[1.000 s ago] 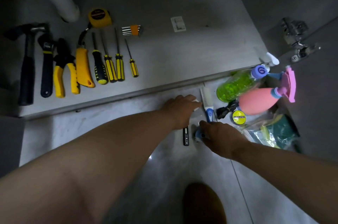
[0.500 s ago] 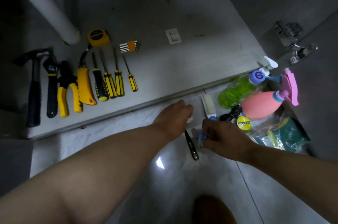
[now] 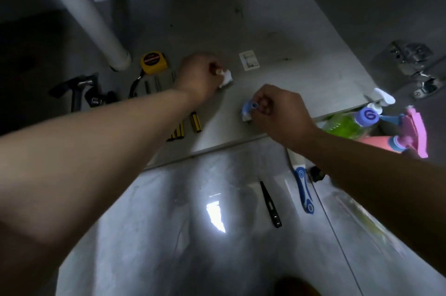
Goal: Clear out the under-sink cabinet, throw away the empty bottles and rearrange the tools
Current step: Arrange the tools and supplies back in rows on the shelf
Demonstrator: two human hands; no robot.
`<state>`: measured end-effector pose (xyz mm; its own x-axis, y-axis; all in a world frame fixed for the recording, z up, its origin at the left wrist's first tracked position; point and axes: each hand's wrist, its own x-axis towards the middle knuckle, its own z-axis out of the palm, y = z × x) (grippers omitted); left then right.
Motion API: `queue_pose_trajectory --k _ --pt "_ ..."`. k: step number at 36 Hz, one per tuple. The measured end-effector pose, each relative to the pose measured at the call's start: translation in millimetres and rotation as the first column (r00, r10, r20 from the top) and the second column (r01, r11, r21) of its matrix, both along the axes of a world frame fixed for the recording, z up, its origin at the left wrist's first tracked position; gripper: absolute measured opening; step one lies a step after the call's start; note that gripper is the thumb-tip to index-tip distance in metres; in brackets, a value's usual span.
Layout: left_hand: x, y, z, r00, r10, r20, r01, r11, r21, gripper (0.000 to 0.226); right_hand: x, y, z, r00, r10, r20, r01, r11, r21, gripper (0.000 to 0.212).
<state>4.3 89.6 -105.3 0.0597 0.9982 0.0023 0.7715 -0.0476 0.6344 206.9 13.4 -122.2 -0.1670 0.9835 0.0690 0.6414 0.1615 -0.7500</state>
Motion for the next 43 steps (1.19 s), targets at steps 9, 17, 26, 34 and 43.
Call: queue_pose_trajectory --k 9,17,26,34,43 --pt "-3.3 27.7 -6.5 0.998 0.012 -0.068 -0.013 1.0 -0.018 0.023 -41.5 32.9 -8.5 0.999 0.003 0.044 -0.002 1.0 -0.023 0.014" --pt "-11.2 9.1 -6.9 0.999 0.01 0.032 -0.01 1.0 -0.008 0.036 -30.8 14.7 -8.6 0.999 0.007 -0.05 -0.007 1.0 -0.003 0.023" --pt "-4.3 -82.6 -9.0 0.985 -0.129 0.117 0.1 0.97 0.224 0.031 22.9 -82.1 -45.0 0.875 0.094 0.475 -0.075 0.995 -0.059 0.014" --pt "-15.2 -143.9 -22.0 0.986 -0.122 0.117 0.104 0.983 0.149 0.031 22.6 -148.6 -99.3 0.758 0.303 0.577 0.111 0.812 -0.572 0.042" --pt "-42.3 -178.5 -20.5 0.983 -0.039 0.178 0.038 0.999 0.01 0.021 -14.1 -134.0 -75.3 0.956 0.261 0.133 -0.133 0.79 -0.598 0.021"
